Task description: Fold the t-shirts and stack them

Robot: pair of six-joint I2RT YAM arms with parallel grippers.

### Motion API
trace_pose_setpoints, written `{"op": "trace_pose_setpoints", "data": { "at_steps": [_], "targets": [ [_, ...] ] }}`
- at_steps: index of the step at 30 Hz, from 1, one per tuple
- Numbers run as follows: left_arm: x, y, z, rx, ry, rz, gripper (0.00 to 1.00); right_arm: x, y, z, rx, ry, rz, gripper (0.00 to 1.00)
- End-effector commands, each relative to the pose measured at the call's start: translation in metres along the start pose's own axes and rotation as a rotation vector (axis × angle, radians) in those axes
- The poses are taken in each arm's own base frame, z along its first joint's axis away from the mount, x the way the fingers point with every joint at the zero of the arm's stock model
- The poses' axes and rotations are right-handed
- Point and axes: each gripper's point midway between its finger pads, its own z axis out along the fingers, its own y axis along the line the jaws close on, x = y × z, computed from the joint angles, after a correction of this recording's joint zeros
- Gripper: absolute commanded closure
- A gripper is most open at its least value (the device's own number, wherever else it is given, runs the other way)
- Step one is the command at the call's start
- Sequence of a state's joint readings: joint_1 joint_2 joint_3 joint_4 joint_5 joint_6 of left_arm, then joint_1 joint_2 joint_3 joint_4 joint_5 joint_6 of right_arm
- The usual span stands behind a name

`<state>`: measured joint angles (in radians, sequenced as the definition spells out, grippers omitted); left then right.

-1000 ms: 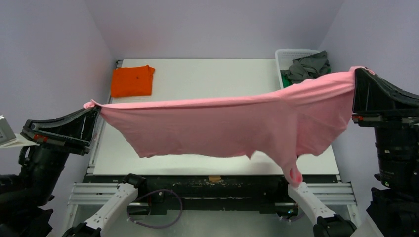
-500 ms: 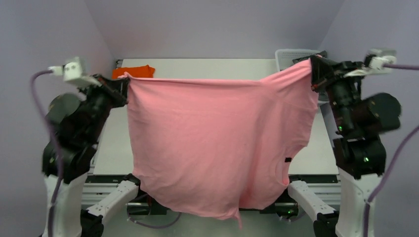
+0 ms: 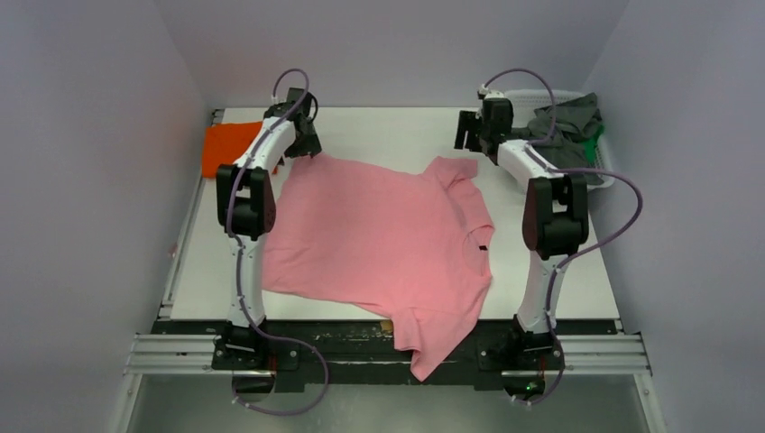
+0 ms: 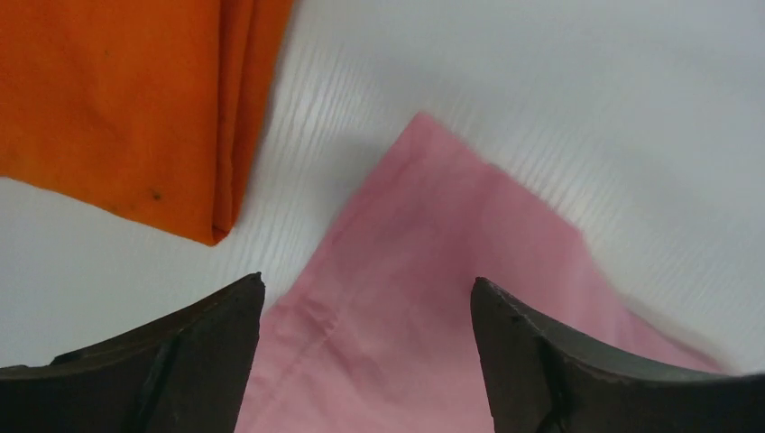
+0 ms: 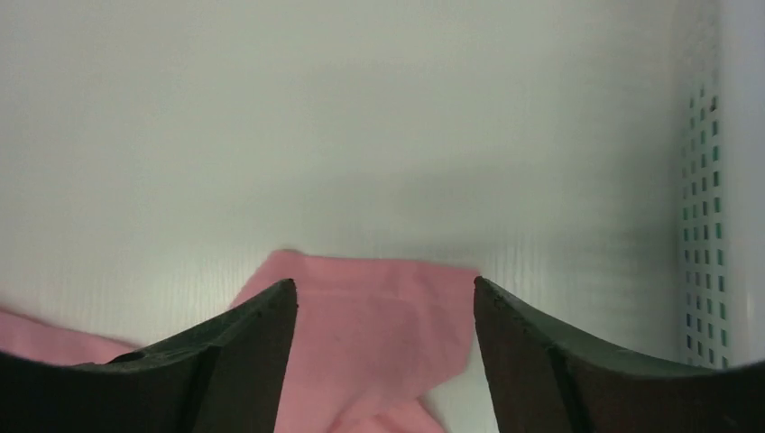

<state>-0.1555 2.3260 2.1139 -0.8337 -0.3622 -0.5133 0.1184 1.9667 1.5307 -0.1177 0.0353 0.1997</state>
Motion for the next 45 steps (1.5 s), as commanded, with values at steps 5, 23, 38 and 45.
{"op": "trace_pose_setpoints", "data": {
  "at_steps": [5, 23, 38, 45],
  "targets": [
    [-0.033, -0.005, -0.094, 0.168, -0.120, -0.078, 0.00, -0.061, 0.031, -0.030, -0.034, -0.115, -0.033, 0.01],
    [0.109, -0.031, -0.115, 0.362, 0.187, -0.027, 0.00, 0.110, 0.026, -0.060, -0.034, 0.314, 0.184, 0.01],
    [0.124, -0.097, -0.046, 0.418, 0.376, -0.134, 0.00, 0.153, 0.019, 0.058, 0.077, 0.507, 0.231, 0.01],
    [0.108, -0.122, -0.029, 0.448, 0.411, -0.196, 0.00, 0.105, 0.001, 0.092, 0.131, 0.446, 0.247, 0.01]
  ]
}}
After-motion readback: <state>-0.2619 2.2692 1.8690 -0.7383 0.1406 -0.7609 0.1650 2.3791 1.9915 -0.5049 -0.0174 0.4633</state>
